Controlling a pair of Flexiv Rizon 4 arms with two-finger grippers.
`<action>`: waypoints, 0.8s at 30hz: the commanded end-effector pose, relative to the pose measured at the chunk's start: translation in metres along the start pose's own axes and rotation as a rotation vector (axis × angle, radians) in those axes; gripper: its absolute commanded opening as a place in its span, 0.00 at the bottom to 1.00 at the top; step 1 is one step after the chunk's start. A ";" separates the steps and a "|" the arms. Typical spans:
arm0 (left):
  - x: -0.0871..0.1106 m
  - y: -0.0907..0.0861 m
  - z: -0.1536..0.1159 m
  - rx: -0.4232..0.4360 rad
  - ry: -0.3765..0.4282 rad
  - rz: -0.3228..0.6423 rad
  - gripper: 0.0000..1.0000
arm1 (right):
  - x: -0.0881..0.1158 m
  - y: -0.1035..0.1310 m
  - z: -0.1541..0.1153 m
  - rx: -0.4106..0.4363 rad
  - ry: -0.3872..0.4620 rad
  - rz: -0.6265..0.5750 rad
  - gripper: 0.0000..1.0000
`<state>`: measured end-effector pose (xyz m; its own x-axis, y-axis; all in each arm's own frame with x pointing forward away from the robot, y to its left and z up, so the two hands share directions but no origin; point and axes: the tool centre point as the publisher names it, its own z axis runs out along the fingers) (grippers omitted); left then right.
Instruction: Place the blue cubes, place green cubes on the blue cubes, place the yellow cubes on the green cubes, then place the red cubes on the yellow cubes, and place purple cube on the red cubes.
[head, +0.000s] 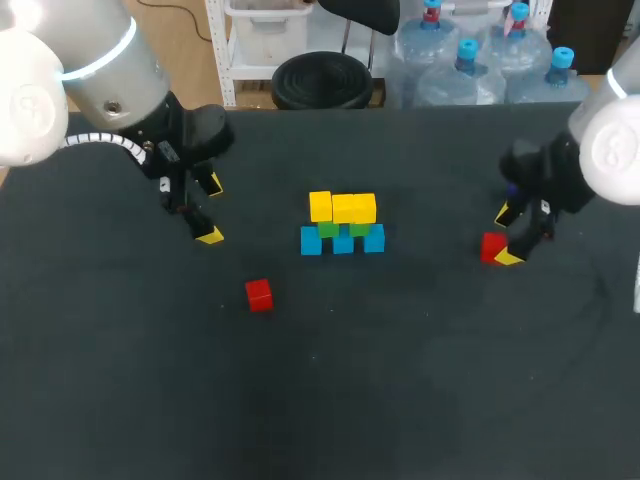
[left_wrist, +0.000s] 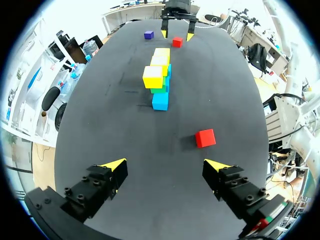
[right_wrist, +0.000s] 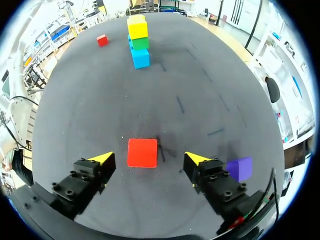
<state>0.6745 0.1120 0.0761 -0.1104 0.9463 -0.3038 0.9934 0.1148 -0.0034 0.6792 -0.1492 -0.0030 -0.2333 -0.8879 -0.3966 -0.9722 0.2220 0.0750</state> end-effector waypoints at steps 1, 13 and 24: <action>0.001 0.000 0.000 0.001 -0.003 0.002 1.00 | 0.000 -0.001 0.002 -0.003 -0.004 -0.002 0.74; 0.001 0.000 0.000 0.001 -0.003 0.002 1.00 | -0.003 0.000 0.008 -0.013 -0.013 -0.004 0.49; 0.001 0.000 0.000 0.001 -0.003 0.002 1.00 | -0.003 0.001 0.006 -0.012 -0.018 -0.003 0.15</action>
<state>0.6745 0.1120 0.0761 -0.1104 0.9463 -0.3039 0.9934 0.1148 -0.0034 0.6787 -0.1430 -0.0077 -0.2311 -0.8820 -0.4106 -0.9728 0.2158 0.0841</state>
